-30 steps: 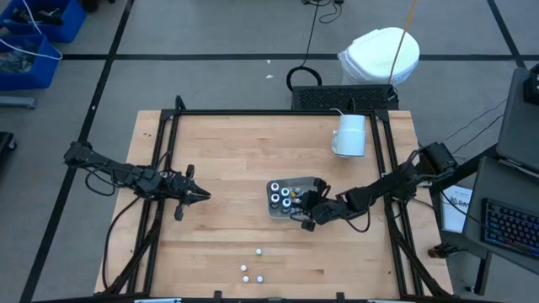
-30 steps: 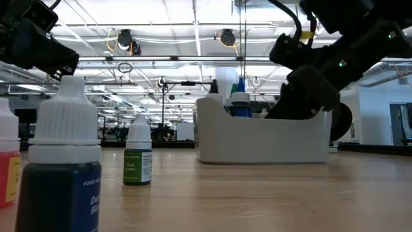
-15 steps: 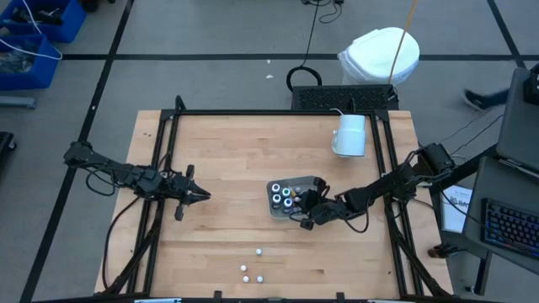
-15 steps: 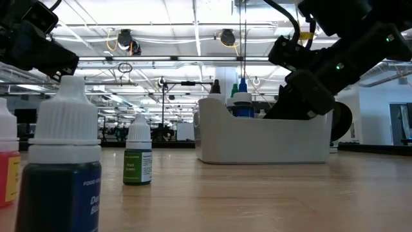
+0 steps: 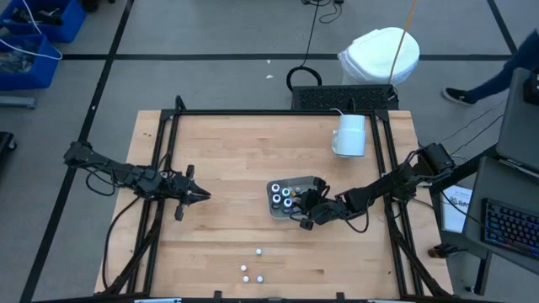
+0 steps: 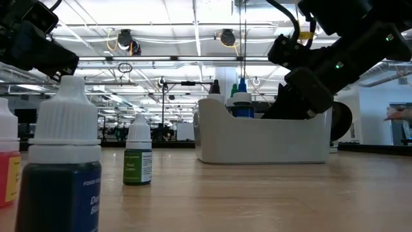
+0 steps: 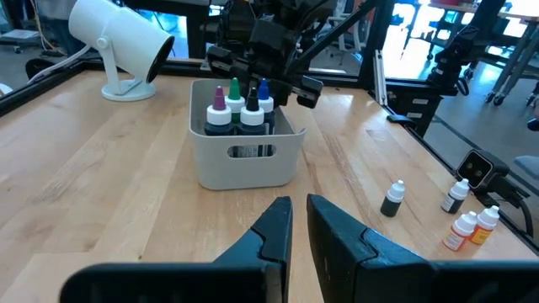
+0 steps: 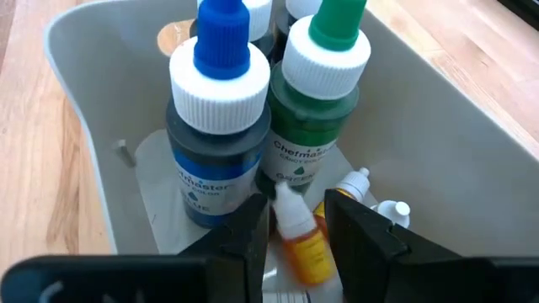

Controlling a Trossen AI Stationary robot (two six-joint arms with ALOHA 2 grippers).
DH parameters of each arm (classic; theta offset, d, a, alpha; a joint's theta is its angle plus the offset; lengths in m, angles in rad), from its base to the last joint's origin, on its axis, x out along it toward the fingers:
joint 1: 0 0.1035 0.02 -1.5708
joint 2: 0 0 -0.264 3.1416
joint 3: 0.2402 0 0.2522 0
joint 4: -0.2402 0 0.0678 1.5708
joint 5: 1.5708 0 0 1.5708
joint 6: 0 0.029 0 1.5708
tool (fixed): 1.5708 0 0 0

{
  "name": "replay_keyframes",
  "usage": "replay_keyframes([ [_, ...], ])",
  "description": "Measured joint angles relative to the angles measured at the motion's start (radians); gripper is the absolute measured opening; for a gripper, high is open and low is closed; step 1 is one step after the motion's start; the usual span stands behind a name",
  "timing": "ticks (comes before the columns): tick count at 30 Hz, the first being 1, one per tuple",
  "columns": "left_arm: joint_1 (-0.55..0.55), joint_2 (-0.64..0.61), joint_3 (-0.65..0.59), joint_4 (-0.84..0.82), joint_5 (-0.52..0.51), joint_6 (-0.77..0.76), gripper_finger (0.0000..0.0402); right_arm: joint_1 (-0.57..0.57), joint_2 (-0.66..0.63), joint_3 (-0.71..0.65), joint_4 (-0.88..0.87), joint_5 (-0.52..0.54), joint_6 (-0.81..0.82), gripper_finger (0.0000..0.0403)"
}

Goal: Pick & Place food coloring
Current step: Put the small green food coloring into the gray bin

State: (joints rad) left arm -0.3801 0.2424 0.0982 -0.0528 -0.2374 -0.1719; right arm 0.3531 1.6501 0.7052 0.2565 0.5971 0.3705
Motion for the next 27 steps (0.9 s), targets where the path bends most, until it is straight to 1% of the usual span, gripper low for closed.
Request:
replay_keyframes([
  [3, 0.0, 0.0, 0.0, -0.001, 0.0, -0.001, 0.0047, 0.0, -0.031, -0.001, -0.014, -0.002, -0.017, 0.011],
  [6, 0.0, 0.0, 0.0, -0.006, 0.0, -0.008, 0.0047, 0.002, -0.107, -0.001, -0.051, -0.026, -0.024, 0.0107],
  [10, 0.0, 0.0, 0.0, -0.018, 0.0, -0.016, 0.0047, 0.006, -0.267, -0.001, -0.13, -0.078, -0.024, 0.0103],
  [12, 0.0, 0.0, 0.0, -0.023, 0.0, -0.017, 0.0047, 0.022, -0.352, -0.001, -0.176, -0.074, -0.032, 0.0098],
  [14, 0.0, 0.0, 0.0, -0.026, 0.0, -0.022, 0.0047, 0.048, -0.434, -0.001, -0.187, -0.078, -0.083, 0.0091],
  [18, 0.0, 0.0, 0.0, -0.027, 0.001, -0.064, 0.0047, 0.123, -0.58, -0.056, -0.08, -0.079, -0.217, 0.0073],
  [21, 0.0, 0.0, 0.0, -0.027, 0.001, -0.085, 0.0047, 0.165, -0.66, -0.149, 0.035, -0.097, -0.241, 0.0048],
  [24, 0.0, 0.0, 0.0, -0.019, 0.0, -0.075, 0.0047, 0.196, -0.7, -0.26, 0.144, -0.101, -0.249, 0.0013],
  [27, 0.0, 0.0, 0.0, -0.001, 0.0, -0.056, 0.0047, 0.211, -0.698, -0.378, 0.318, -0.101, -0.26, 0.0006],
])
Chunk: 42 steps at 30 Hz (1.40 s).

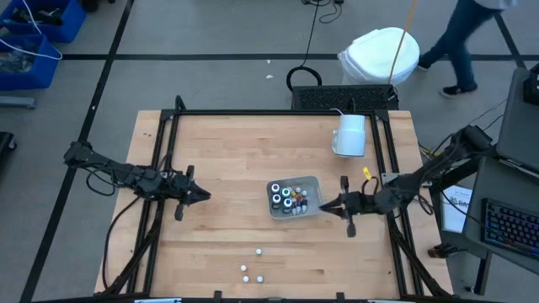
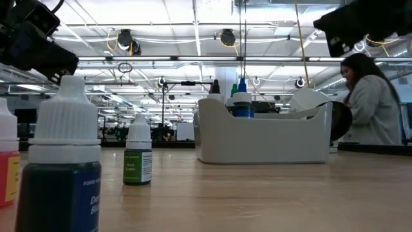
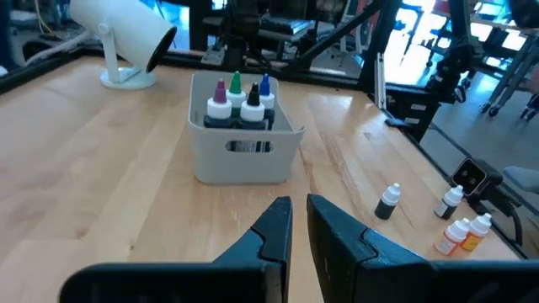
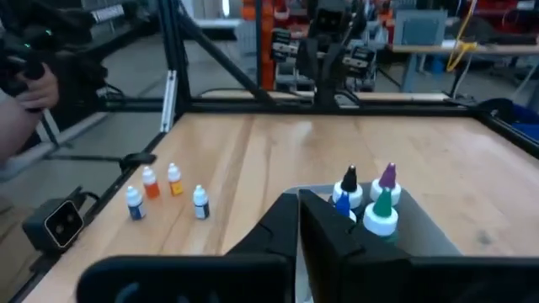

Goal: Pick & Place food coloring
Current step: Put the small green food coloring into the gray bin

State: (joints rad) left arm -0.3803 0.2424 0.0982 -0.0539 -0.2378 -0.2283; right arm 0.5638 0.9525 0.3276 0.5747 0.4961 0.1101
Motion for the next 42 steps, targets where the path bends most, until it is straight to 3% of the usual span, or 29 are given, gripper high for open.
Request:
replay_keyframes([
  [6, 0.0, 0.0, 0.0, 0.063, 0.0, -0.015, 0.0047, 0.004, -0.011, -0.184, 0.284, -0.028, -0.088, 0.0001],
  [12, 0.0, 0.007, -0.002, 0.08, -0.006, -0.012, 0.0047, -0.016, -0.136, -0.3, 0.406, -0.051, -0.113, 0.0001],
  [20, 0.0, 0.098, -0.088, 0.203, -0.022, -0.135, 0.0047, -0.019, -0.247, -0.309, 0.279, -0.053, -0.154, 0.0],
  [27, -0.016, 0.293, -0.057, 0.346, -0.07, -0.283, 0.0047, -0.019, -0.256, -0.311, 0.312, -0.054, -0.233, 0.0],
  [34, -0.125, 0.652, 0.186, 0.229, -0.145, -0.325, 0.0046, -0.028, -0.256, -0.312, 0.352, -0.05, -0.247, 0.0],
  [37, -0.167, 0.842, 0.371, 0.127, -0.18, -0.316, 0.0047, -0.028, -0.256, -0.312, 0.337, -0.051, -0.218, 0.0],
  [42, -0.207, 1.133, 0.726, -0.166, -0.131, -0.281, 0.0046, -0.028, -0.255, -0.312, 0.311, -0.025, -0.204, 0.0],
])
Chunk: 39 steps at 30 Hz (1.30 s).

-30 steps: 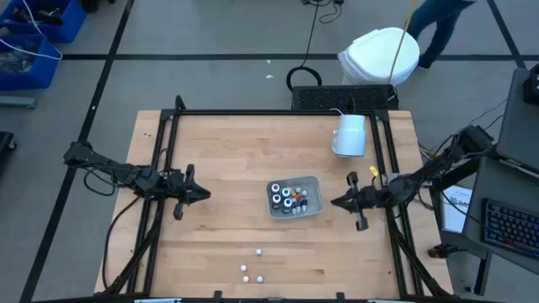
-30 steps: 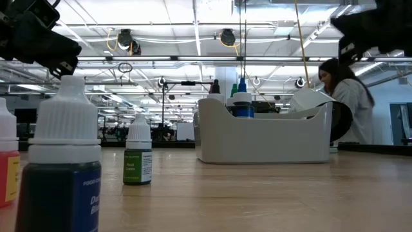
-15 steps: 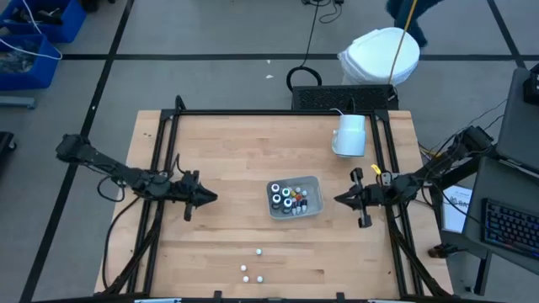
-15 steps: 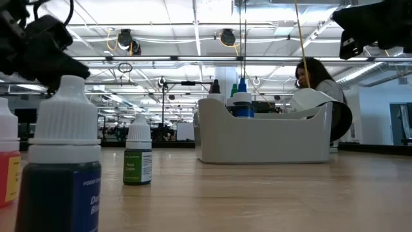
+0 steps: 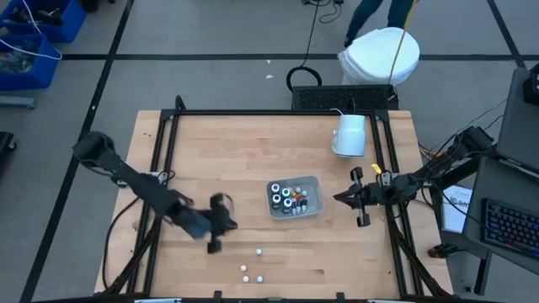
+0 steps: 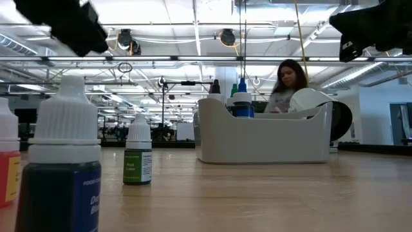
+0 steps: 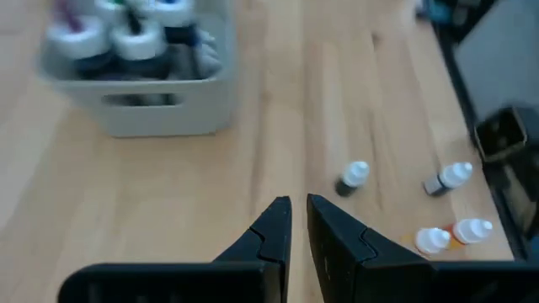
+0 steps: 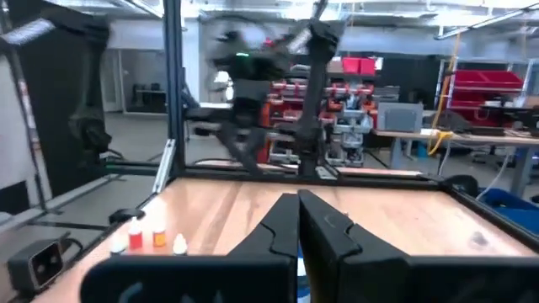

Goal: Pick & Place food coloring
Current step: Put the small green food coloring into the gray bin

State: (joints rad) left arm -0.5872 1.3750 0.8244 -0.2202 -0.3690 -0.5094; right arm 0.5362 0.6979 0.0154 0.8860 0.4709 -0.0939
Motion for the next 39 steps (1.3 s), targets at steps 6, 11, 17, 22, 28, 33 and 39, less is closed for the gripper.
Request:
replay_keyframes([
  [6, -0.014, 0.297, 0.41, -0.321, 0.009, 0.041, 0.0047, 0.0, -0.002, 0.0, 0.091, 0.002, -0.025, 0.0],
  [11, 0.003, 0.497, 0.725, -0.571, 0.054, 0.107, 0.0047, 0.002, -0.002, 0.0, 0.051, 0.0, -0.024, 0.0],
  [17, 0.03, 0.66, 0.933, -0.676, 0.188, 0.204, 0.0047, 0.002, -0.002, 0.0, 0.045, 0.0, -0.026, 0.0],
  [22, 0.07, 0.735, 0.991, -0.68, 0.356, 0.141, 0.0047, 0.002, -0.002, 0.0, 0.051, 0.0, -0.025, 0.0],
  [28, 0.094, 0.774, 0.991, -0.772, 0.361, 0.142, 0.0056, 0.002, -0.002, 0.0, 0.051, 0.0, -0.023, 0.0],
  [33, 0.097, 0.774, 0.991, -0.773, 0.35, 0.163, 0.0116, 0.002, -0.002, 0.0, 0.045, -0.001, -0.023, 0.0],
  [39, 0.094, 0.774, 0.991, -0.773, 0.338, 0.175, 0.0198, 0.002, -0.002, 0.0, 0.044, -0.001, -0.023, 0.0],
])
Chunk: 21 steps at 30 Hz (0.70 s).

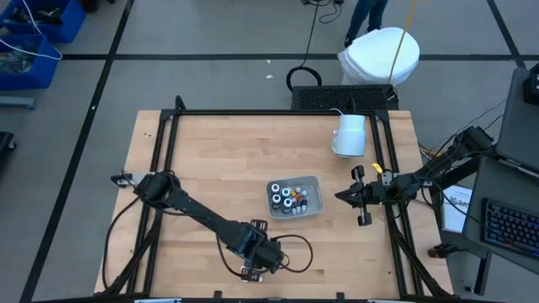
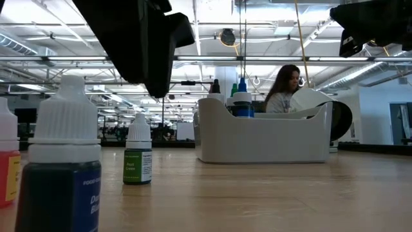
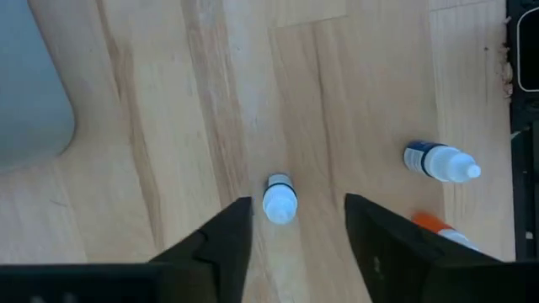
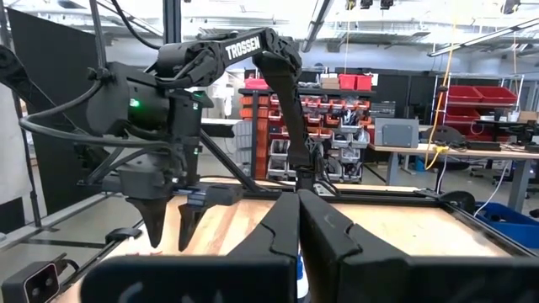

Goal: Pick & Place food coloring
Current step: Put the small green food coloring into the gray bin

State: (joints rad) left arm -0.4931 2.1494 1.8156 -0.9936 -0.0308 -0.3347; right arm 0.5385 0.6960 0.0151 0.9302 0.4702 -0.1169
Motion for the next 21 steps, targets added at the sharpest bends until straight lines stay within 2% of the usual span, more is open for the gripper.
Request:
replay_keyframes([
  [4, 0.0, 0.0, 0.0, 0.0, 0.003, 0.018, 0.0212, 0.0, 0.0, 0.0, 0.0, 0.0, 0.0, 0.0],
  [13, -0.001, 0.0, -0.094, 0.105, 0.003, 0.031, 0.02, 0.0, 0.0, 0.0, -0.001, 0.0, 0.001, 0.0],
  [21, 0.005, 0.0, -0.107, 0.13, 0.039, 0.026, 0.0204, 0.0, 0.0, 0.0, 0.0, 0.0, 0.01, 0.0],
])
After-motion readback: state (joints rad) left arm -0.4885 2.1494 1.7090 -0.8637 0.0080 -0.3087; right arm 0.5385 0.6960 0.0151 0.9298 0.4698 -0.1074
